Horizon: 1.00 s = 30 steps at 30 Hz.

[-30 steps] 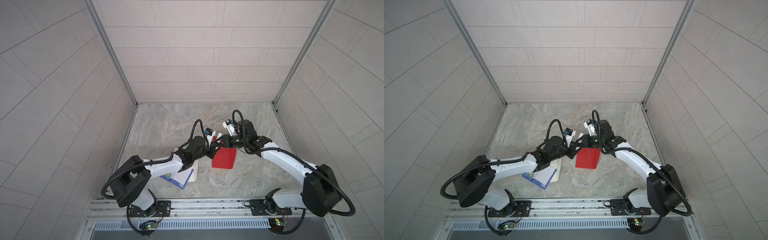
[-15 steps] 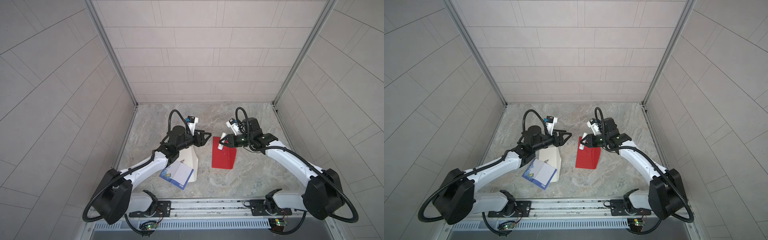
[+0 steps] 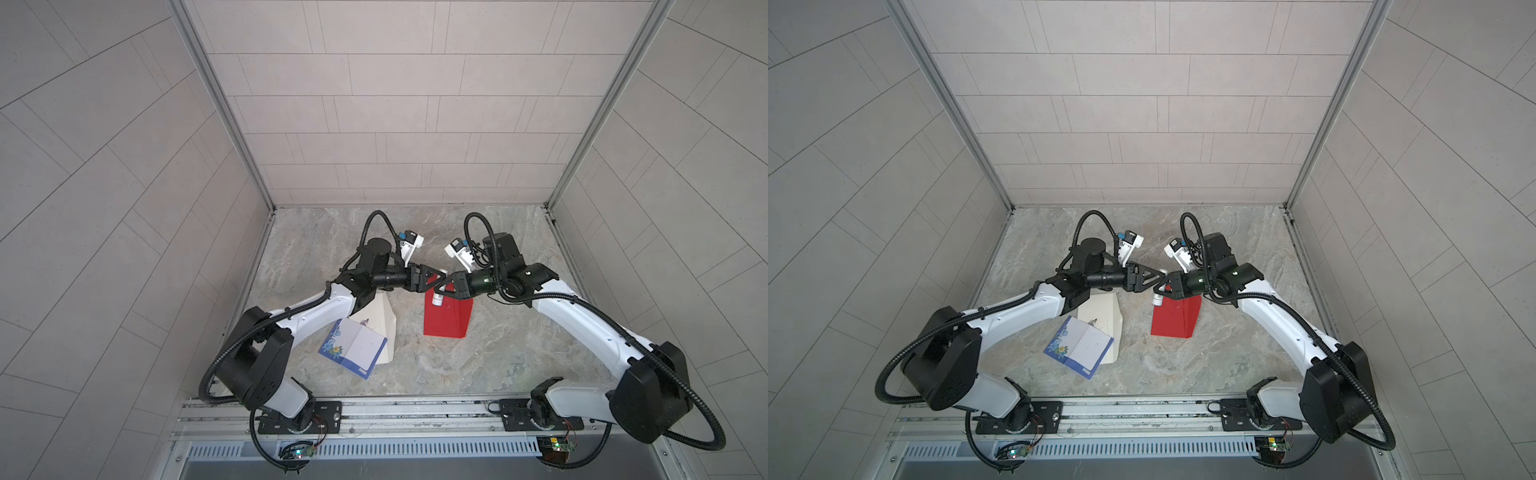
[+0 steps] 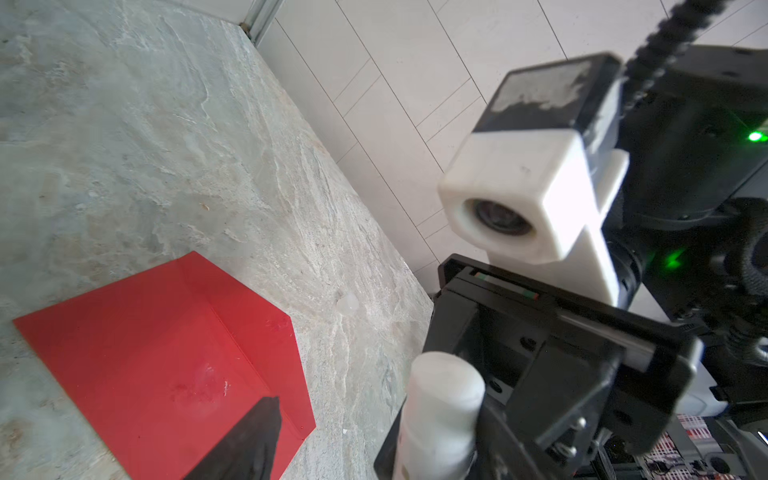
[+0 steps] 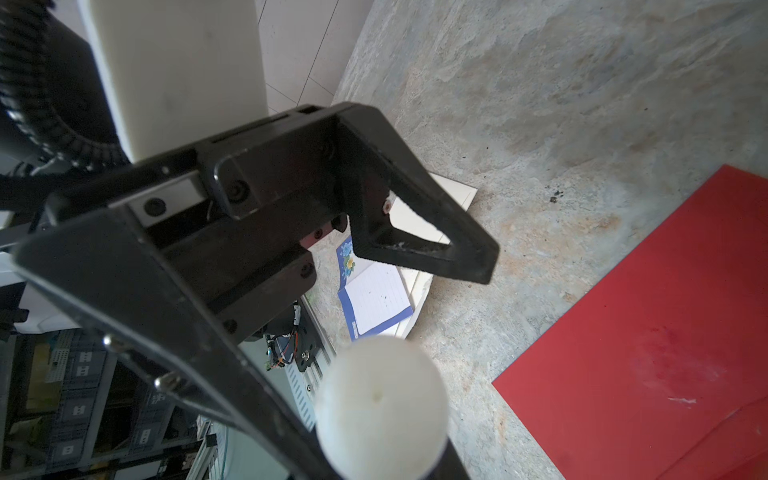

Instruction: Place the letter into the envelope and seal it

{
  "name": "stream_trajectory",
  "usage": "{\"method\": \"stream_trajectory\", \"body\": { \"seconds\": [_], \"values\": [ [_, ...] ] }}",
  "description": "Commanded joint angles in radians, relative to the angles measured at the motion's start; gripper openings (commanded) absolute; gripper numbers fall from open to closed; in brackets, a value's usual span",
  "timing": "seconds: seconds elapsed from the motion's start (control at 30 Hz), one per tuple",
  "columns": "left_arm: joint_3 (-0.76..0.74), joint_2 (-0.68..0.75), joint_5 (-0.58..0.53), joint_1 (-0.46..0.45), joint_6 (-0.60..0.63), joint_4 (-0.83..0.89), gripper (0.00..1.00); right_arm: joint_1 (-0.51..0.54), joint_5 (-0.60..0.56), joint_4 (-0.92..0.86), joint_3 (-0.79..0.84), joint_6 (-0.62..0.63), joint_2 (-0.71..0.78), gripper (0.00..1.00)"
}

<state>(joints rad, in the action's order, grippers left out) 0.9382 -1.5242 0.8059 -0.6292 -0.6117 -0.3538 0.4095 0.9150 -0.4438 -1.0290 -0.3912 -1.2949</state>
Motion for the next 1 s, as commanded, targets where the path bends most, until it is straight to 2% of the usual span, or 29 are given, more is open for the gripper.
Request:
{"method": "stream_trajectory", "body": {
  "seconds": [0.0, 0.13, 0.27, 0.4, 0.5, 0.6, 0.63, 0.7, 0.77, 0.83, 0.97],
  "values": [
    [0.037, -0.018, 0.049, -0.010, -0.011, -0.027, 0.68, 0.018, 0.028, -0.025, -0.040, 0.050, 0.000, 0.03],
    [0.056, -0.037, 0.071, -0.018, 0.012, 0.026, 0.53, 0.020, 0.013, -0.037, -0.052, 0.058, -0.010, 0.03],
    [0.089, -0.043, 0.082, -0.041, 0.094, 0.181, 0.43, 0.020, -0.014, -0.058, -0.074, 0.074, -0.030, 0.03],
    [0.107, -0.050, 0.086, -0.050, 0.146, 0.299, 0.28, 0.017, -0.045, -0.105, -0.114, 0.106, -0.062, 0.03],
    [0.109, -0.052, 0.056, -0.052, 0.147, 0.328, 0.10, 0.017, -0.064, -0.121, -0.134, 0.117, -0.074, 0.03],
    [0.134, -0.053, -0.043, -0.051, 0.150, 0.365, 0.04, 0.016, -0.081, -0.131, -0.149, 0.121, -0.079, 0.05],
    [0.147, -0.052, -0.089, -0.049, 0.148, 0.382, 0.01, 0.015, -0.087, -0.132, -0.151, 0.122, -0.078, 0.10],
    [0.167, -0.042, -0.217, -0.044, 0.117, 0.389, 0.00, 0.009, -0.107, -0.141, -0.157, 0.116, -0.074, 0.33],
    [0.185, -0.033, -0.297, -0.030, 0.058, 0.377, 0.00, 0.001, -0.128, -0.144, -0.156, 0.104, -0.065, 0.47],
    [0.199, -0.020, -0.366, -0.013, -0.020, 0.357, 0.00, -0.013, -0.144, -0.121, -0.141, 0.078, -0.049, 0.52],
    [0.208, 0.008, -0.451, 0.018, -0.197, 0.290, 0.00, -0.047, -0.150, -0.030, -0.092, 0.008, -0.004, 0.54]
  ]
}}
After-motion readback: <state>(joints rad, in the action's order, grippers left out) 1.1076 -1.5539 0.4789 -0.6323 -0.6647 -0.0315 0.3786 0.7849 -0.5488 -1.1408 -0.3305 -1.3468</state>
